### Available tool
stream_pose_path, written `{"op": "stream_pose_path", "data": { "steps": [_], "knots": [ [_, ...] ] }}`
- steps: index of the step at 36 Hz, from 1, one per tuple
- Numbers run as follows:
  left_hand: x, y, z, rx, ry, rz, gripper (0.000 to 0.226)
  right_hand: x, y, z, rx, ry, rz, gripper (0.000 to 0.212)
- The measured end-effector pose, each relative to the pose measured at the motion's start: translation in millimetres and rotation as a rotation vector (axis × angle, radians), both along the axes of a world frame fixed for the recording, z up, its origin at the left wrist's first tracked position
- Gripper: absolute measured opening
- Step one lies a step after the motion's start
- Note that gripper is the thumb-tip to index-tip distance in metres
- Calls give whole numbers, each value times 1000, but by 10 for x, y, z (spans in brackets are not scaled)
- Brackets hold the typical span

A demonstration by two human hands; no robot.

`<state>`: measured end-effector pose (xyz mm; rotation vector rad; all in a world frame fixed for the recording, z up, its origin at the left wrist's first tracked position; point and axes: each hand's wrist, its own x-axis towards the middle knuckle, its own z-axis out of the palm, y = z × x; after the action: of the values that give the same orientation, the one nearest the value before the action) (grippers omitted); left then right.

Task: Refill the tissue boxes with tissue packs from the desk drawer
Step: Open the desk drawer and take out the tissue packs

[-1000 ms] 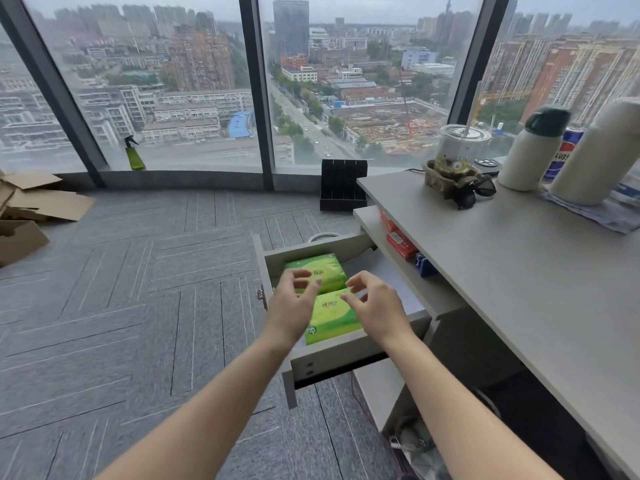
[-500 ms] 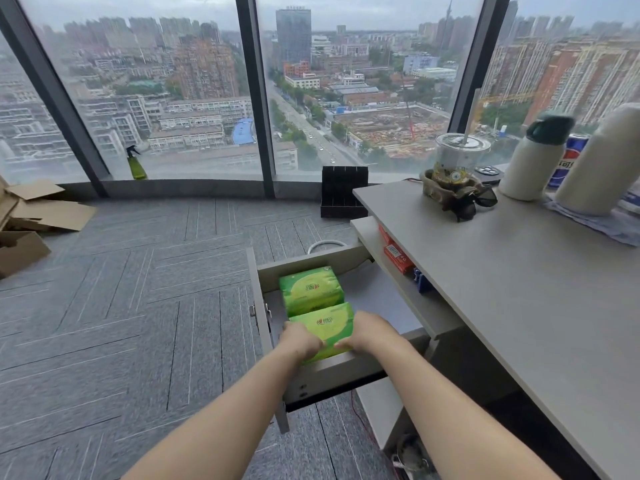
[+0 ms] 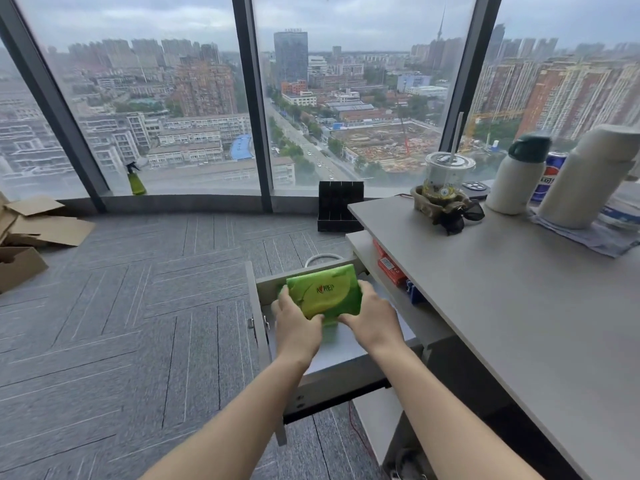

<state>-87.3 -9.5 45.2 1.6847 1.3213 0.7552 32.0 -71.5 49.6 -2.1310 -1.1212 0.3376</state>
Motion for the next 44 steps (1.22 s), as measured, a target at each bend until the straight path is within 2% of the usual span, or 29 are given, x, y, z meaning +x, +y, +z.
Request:
{"op": "stream_pose_path", "data": {
  "steps": [6,10,18,28,32,37,41,44],
  "knots": [
    [118,-185,504,245,-201,-73,83,67,-302,553,330,-59,-74,71],
    [306,-431,838,379,-302,-190,84,179,-726,874,453,-152,-185,78],
    [739,-1158,1100,337,-466,-460,82,381,-1856,1045,554,-187,-451,75],
    [1101,-2065,978,209,-387,-763,84,486,-2975,873,480,-82,-744,71],
    [1215,-2199,917,146,-277,-862,85,518,-3173,802,374,-31,-821,69],
    [1357,-2248,877,131,-211,-866,92,555,-3230,865,191,8,-875,68],
    [1443,-2214,888,130,-174,-877,77,596,-3180,965,13,3,-916,69],
    [1448,-2077,973,47,-227,-916,61,600,-3131,1052,-68,-84,-969,71]
  ]
}}
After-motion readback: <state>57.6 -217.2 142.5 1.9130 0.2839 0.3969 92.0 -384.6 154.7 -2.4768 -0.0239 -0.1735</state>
